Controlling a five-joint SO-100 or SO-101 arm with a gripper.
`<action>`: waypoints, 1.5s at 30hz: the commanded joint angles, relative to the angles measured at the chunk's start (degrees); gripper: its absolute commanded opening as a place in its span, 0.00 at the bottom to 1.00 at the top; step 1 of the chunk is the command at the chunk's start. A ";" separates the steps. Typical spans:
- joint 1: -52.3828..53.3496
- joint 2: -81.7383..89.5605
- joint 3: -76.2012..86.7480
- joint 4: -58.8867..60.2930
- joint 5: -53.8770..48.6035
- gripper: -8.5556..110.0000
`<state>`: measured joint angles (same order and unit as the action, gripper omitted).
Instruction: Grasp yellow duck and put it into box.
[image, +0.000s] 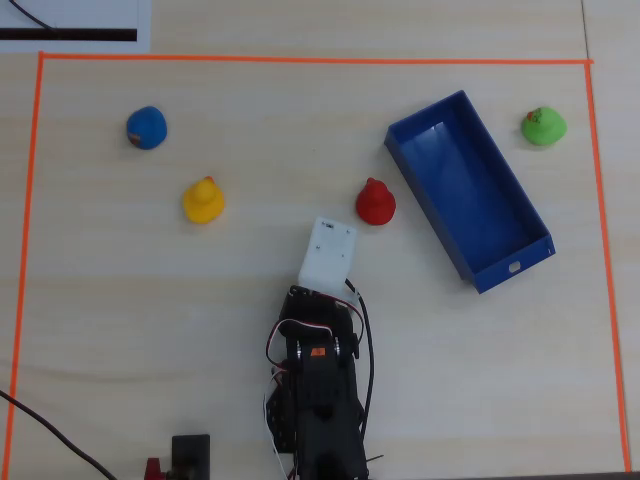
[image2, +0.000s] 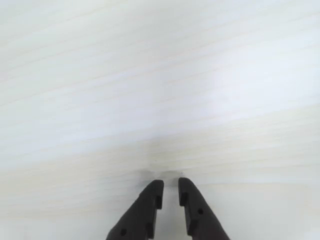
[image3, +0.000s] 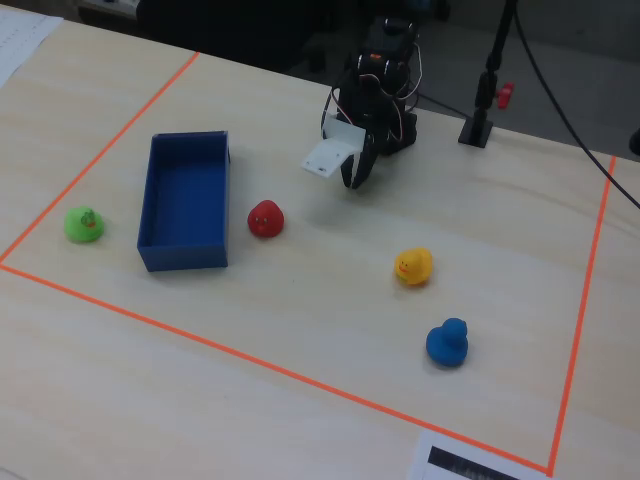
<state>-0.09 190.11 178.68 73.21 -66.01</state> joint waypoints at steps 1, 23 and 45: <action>-0.09 -0.35 -0.44 1.41 -0.18 0.07; -3.69 -57.92 -68.99 13.01 -11.34 0.47; -22.41 -94.39 -89.47 7.38 19.25 0.47</action>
<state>-22.06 97.65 93.60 81.65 -47.90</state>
